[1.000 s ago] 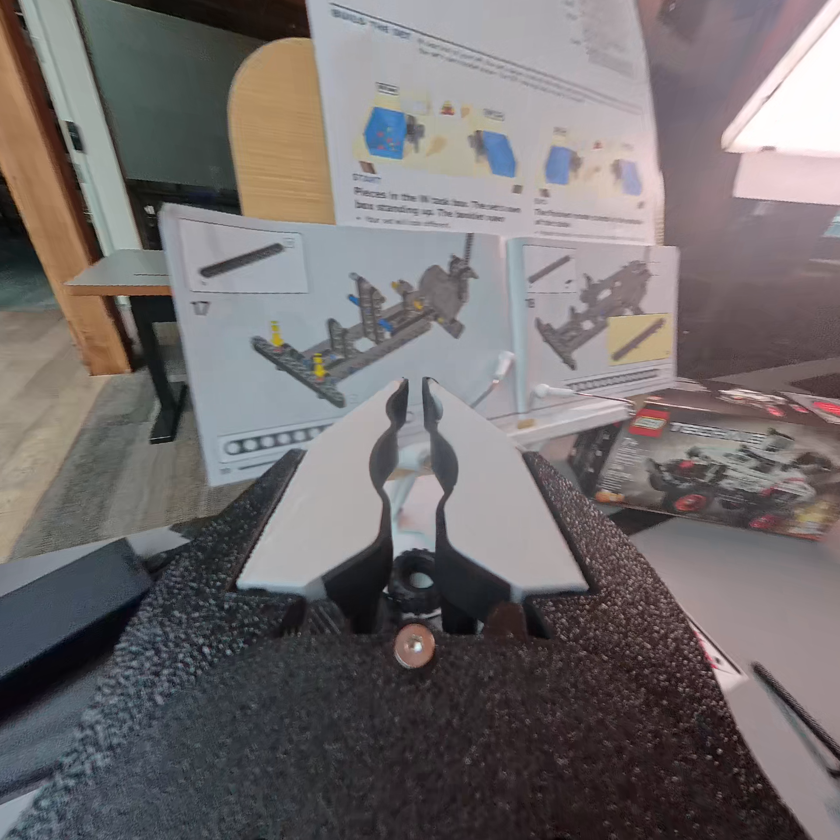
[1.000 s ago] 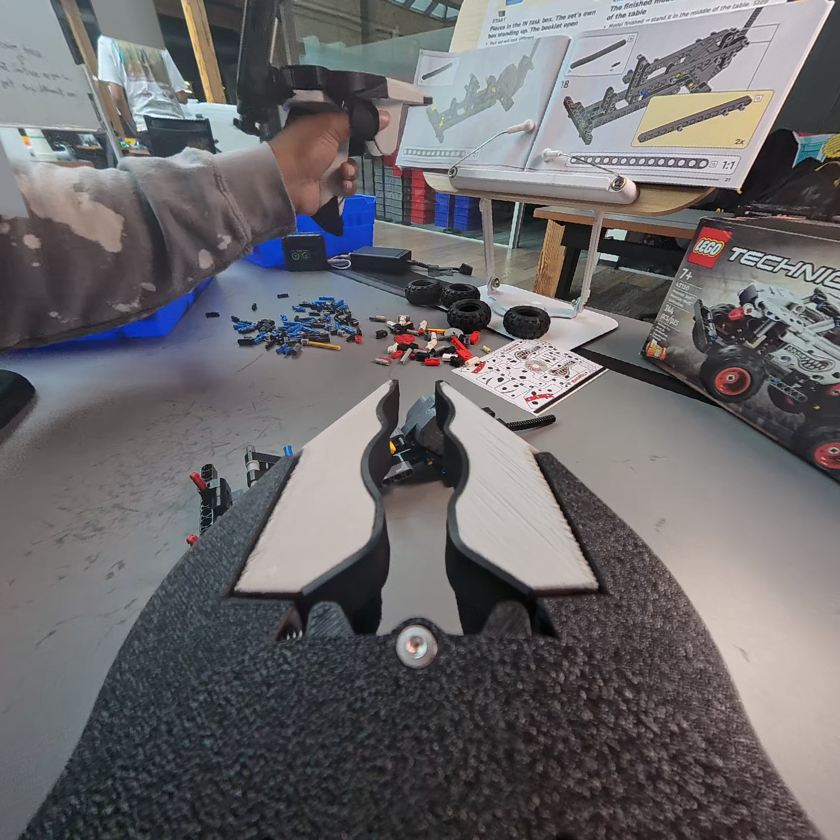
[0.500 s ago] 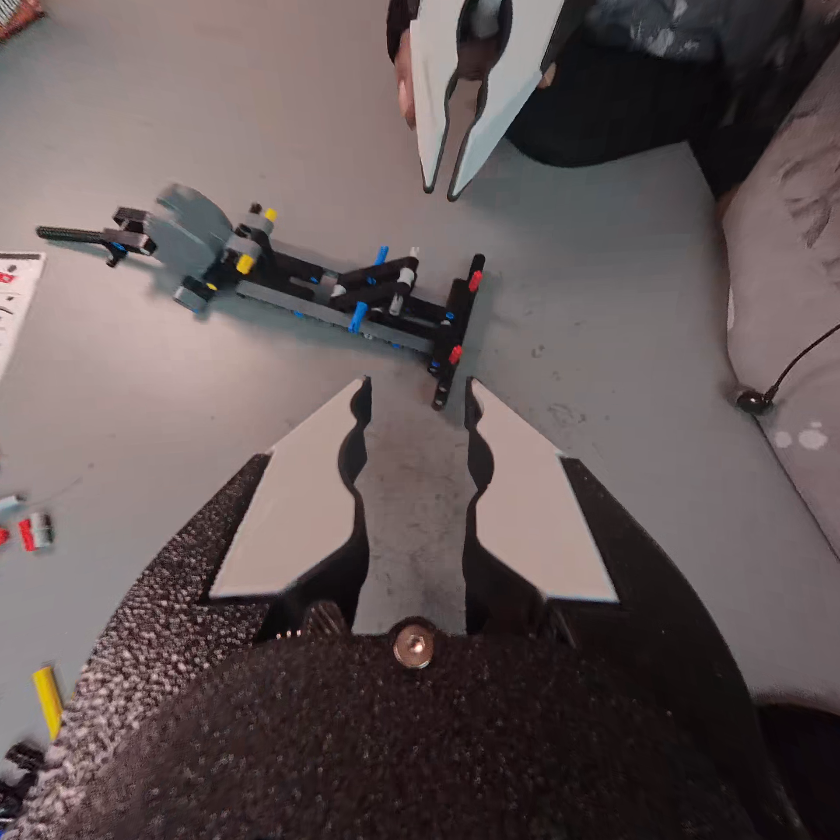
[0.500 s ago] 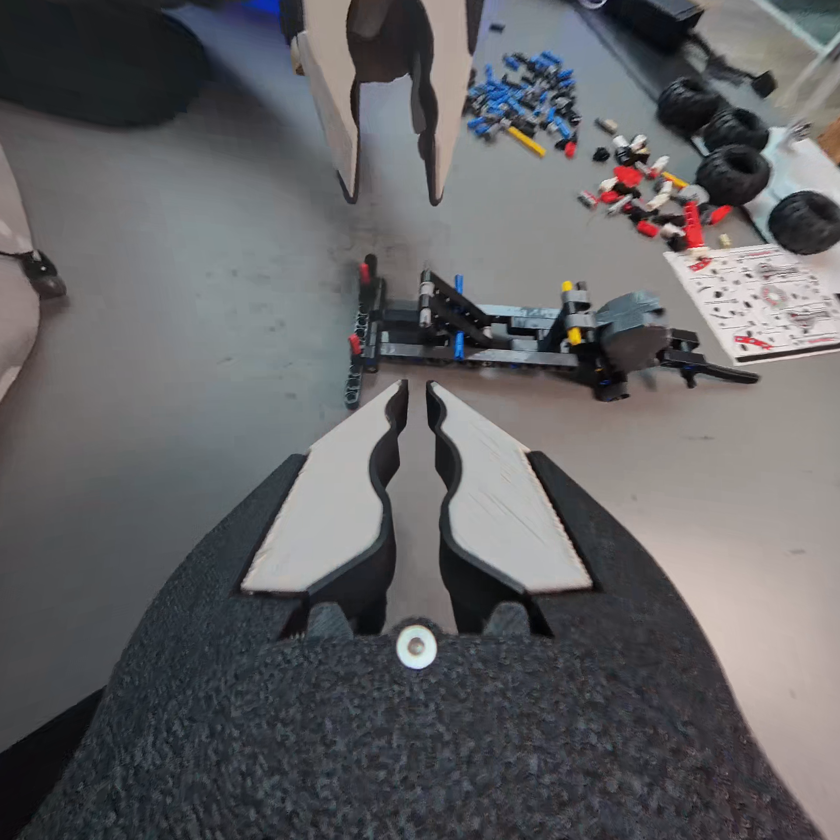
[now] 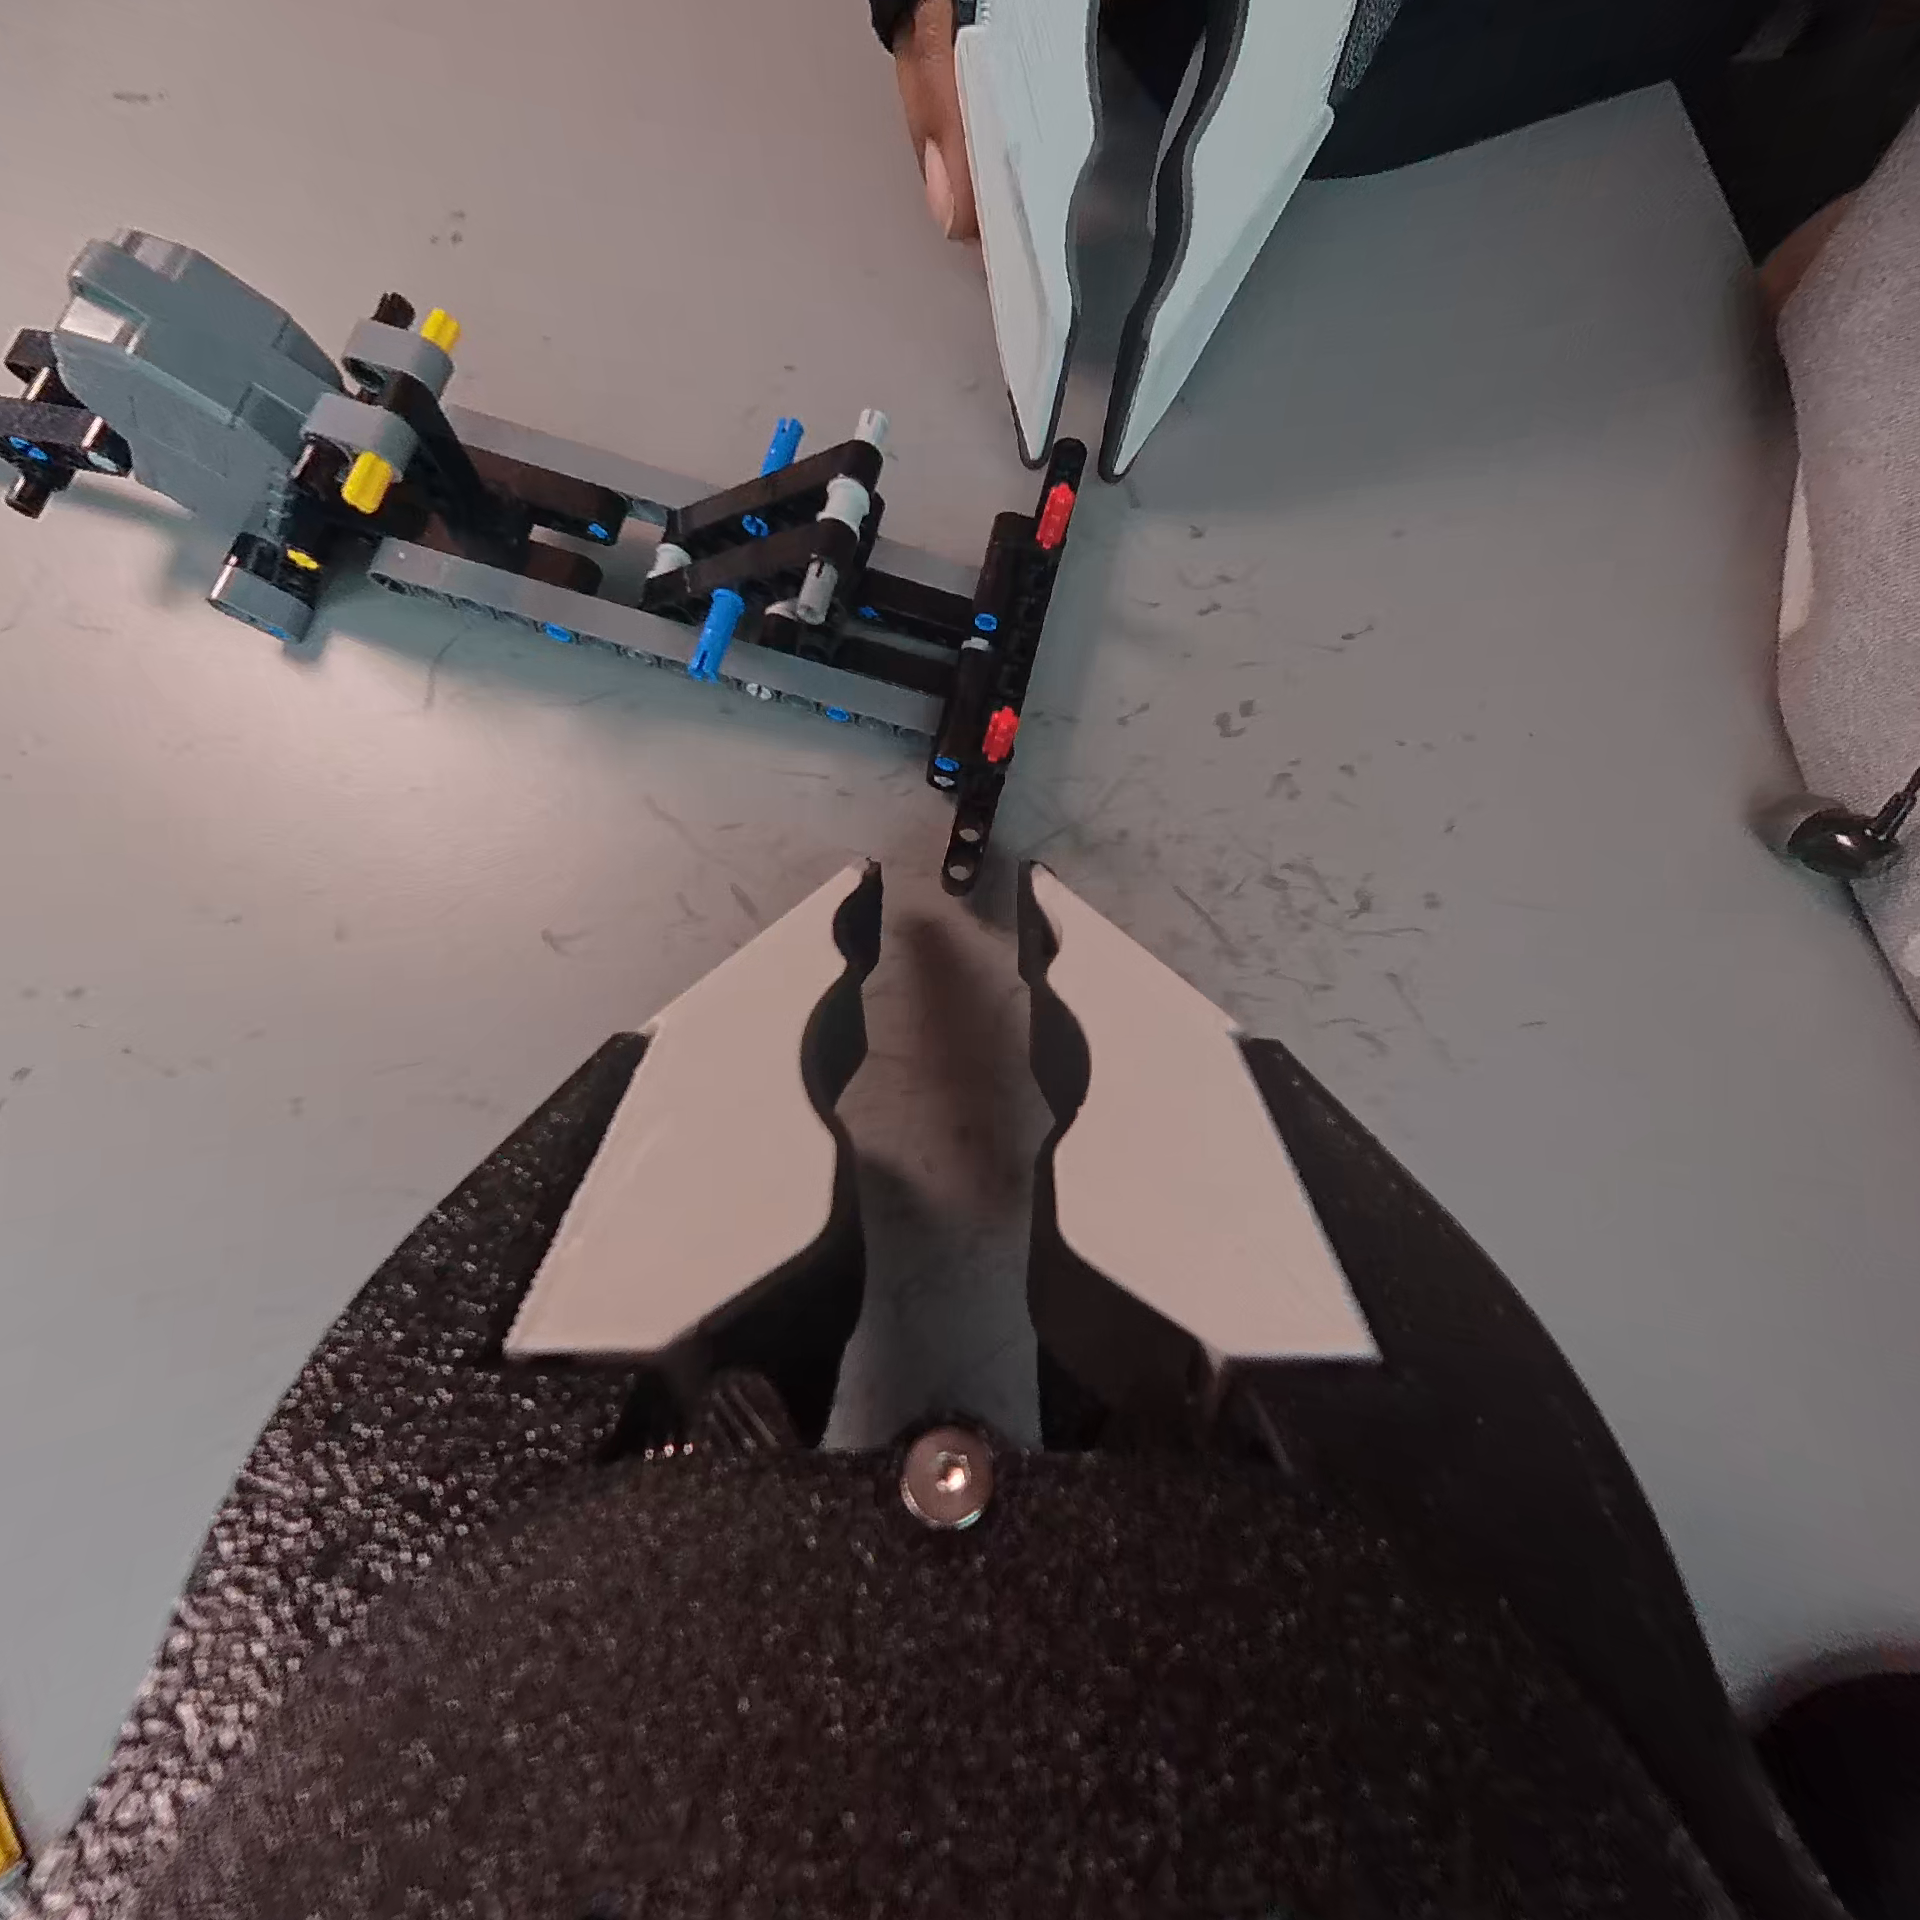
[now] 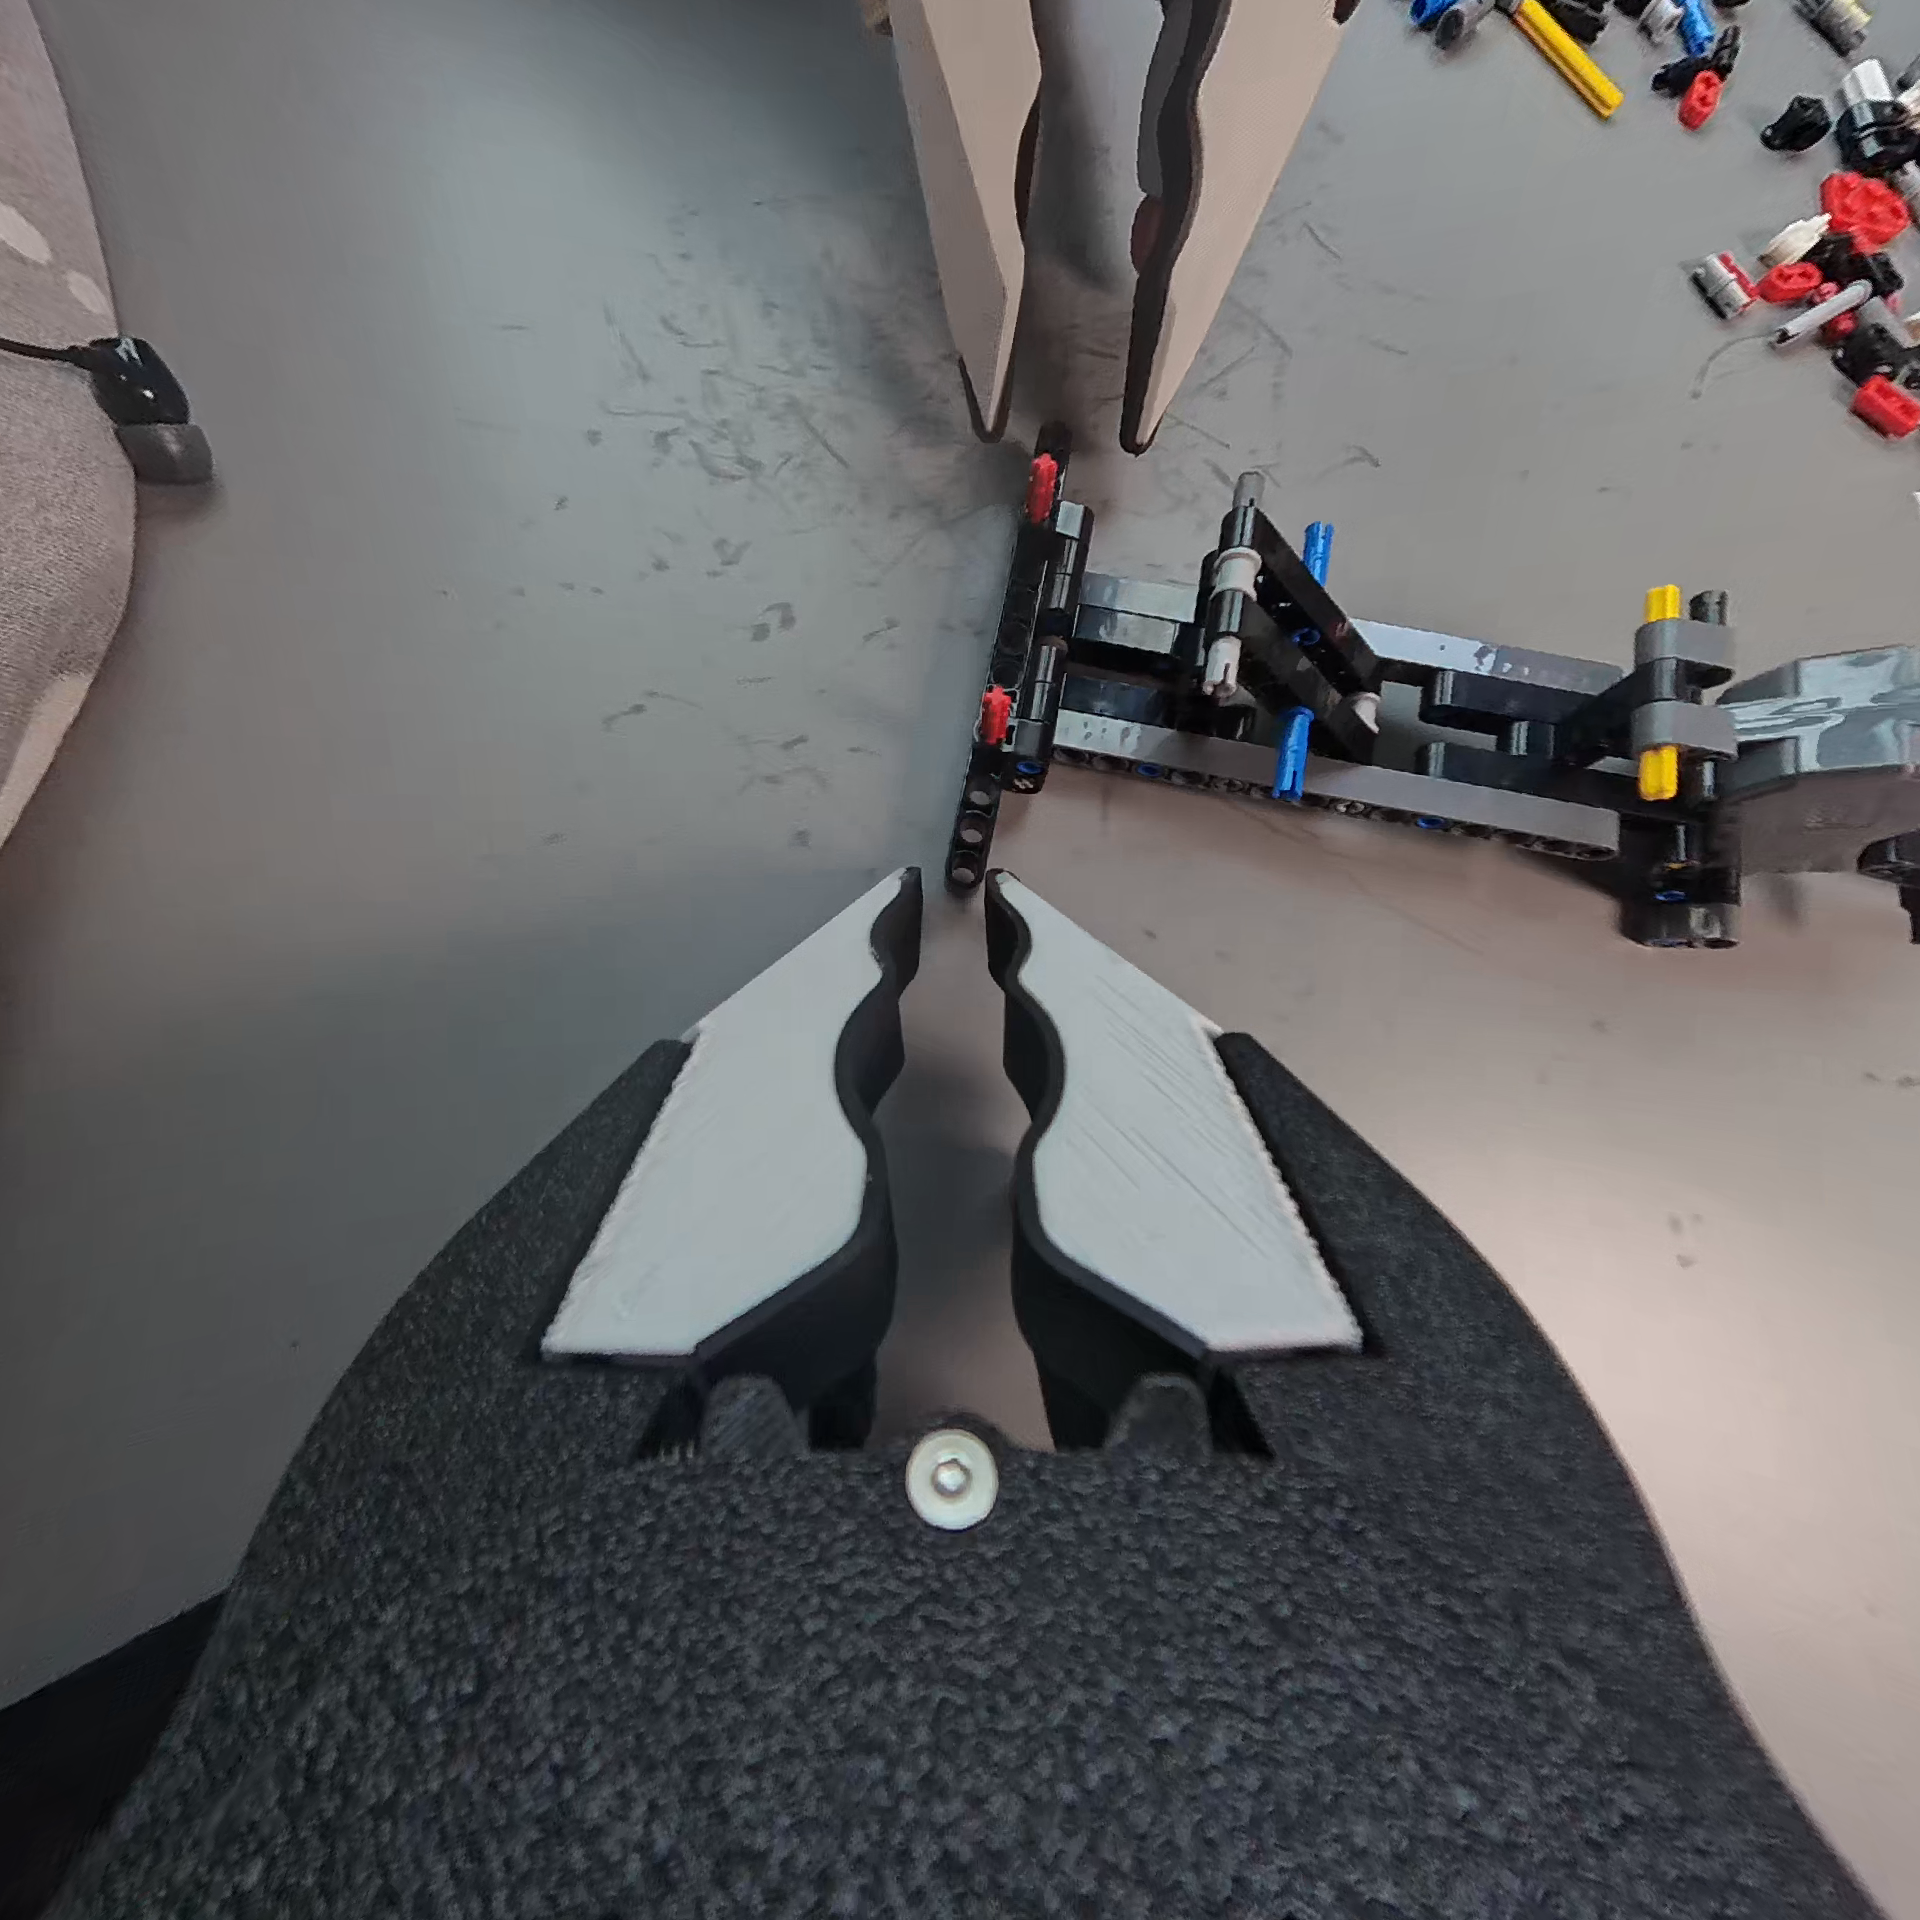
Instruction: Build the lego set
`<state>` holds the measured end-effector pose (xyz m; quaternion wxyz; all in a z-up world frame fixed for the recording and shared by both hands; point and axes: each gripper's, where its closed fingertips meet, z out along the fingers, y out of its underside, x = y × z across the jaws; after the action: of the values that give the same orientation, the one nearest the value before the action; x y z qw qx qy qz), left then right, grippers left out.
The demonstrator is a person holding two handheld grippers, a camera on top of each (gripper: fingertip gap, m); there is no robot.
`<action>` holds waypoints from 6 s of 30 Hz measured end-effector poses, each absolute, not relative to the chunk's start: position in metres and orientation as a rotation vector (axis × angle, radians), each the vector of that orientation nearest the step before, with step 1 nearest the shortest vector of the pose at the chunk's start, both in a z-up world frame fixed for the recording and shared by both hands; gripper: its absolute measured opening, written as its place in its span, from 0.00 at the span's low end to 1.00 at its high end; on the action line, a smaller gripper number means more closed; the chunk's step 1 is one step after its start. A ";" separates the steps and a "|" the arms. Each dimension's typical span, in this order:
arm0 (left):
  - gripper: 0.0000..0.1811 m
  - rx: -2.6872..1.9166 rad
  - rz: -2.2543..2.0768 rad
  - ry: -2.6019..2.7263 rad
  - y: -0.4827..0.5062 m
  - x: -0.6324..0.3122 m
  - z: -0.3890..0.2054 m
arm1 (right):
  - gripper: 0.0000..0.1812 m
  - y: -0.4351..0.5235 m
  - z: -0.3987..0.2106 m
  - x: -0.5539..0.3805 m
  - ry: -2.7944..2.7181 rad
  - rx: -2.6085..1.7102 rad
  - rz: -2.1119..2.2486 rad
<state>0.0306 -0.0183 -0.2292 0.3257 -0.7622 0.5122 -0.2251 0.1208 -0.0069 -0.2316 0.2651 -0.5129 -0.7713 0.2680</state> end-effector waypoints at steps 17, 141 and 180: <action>0.09 -2.018 -0.560 1.345 -0.017 0.031 -0.234 | 0.04 -0.006 -0.231 0.117 -2.066 -1.408 0.741; 0.10 -2.005 -0.502 1.371 -0.013 0.061 -0.237 | 0.17 -0.006 -0.231 0.101 -1.959 -1.462 0.471; 0.12 -1.853 -0.671 1.225 -0.024 0.062 -0.177 | 0.08 -0.013 -0.179 0.095 -2.089 -1.633 1.141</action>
<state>0.0616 -0.0239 -0.1766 0.3989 -0.7323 0.4841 -0.2650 0.0948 -0.0125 -0.1788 0.1272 -0.5613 -0.7177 0.3919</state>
